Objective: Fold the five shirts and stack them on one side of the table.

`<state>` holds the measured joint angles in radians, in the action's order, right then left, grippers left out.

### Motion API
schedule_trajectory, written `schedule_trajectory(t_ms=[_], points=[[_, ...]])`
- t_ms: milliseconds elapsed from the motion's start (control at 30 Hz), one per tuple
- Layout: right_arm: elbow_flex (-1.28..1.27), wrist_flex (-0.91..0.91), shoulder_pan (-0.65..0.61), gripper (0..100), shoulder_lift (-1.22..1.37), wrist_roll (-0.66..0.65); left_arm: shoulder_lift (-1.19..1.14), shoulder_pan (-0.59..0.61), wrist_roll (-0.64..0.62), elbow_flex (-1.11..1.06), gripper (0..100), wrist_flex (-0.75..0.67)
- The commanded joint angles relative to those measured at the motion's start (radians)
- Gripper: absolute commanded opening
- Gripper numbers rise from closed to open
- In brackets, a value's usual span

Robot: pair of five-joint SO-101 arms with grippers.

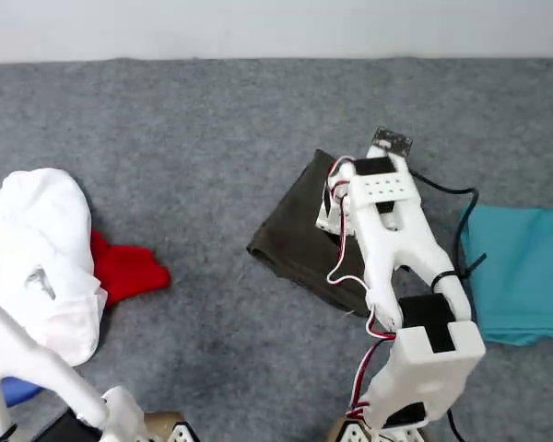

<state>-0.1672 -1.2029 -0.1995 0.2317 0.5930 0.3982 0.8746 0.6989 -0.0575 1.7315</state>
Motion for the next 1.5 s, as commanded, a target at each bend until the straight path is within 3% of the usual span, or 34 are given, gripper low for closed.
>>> schedule_trajectory(t_ms=[0, 167, 300, 500, 633, 833, 1100, 1467], points=[[-0.048, 0.125, -0.005, 45.6, -0.047, -0.017, 0.028, 0.018, 0.037, 0.007, 2, 0.020], [-0.135, 0.236, -0.005, 44.2, 0.001, -0.014, 0.029, 0.012, 0.034, 0.007, 2, 0.020], [-0.114, 0.228, 0.010, 29.8, 0.119, -0.014, 0.032, 0.012, 0.034, 0.007, 2, 0.020], [0.052, 0.071, 0.035, 0.0, 0.226, -0.021, 0.035, 0.015, 0.034, 0.007, 2, 0.020], [0.117, -0.027, 0.033, 0.6, 0.246, -0.044, 0.035, 0.017, 0.034, 0.007, 2, 0.020], [0.161, -0.151, 0.062, 0.9, 0.110, -0.302, 0.035, 0.017, 0.034, 0.007, 2, 0.020], [0.161, -0.305, 0.229, 0.9, -0.191, -0.766, 0.037, 0.017, 0.034, 0.007, 2, 0.020], [0.163, -0.383, 0.429, 0.9, -0.496, -1.068, 0.037, 0.017, 0.034, 0.007, 2, 0.020]])
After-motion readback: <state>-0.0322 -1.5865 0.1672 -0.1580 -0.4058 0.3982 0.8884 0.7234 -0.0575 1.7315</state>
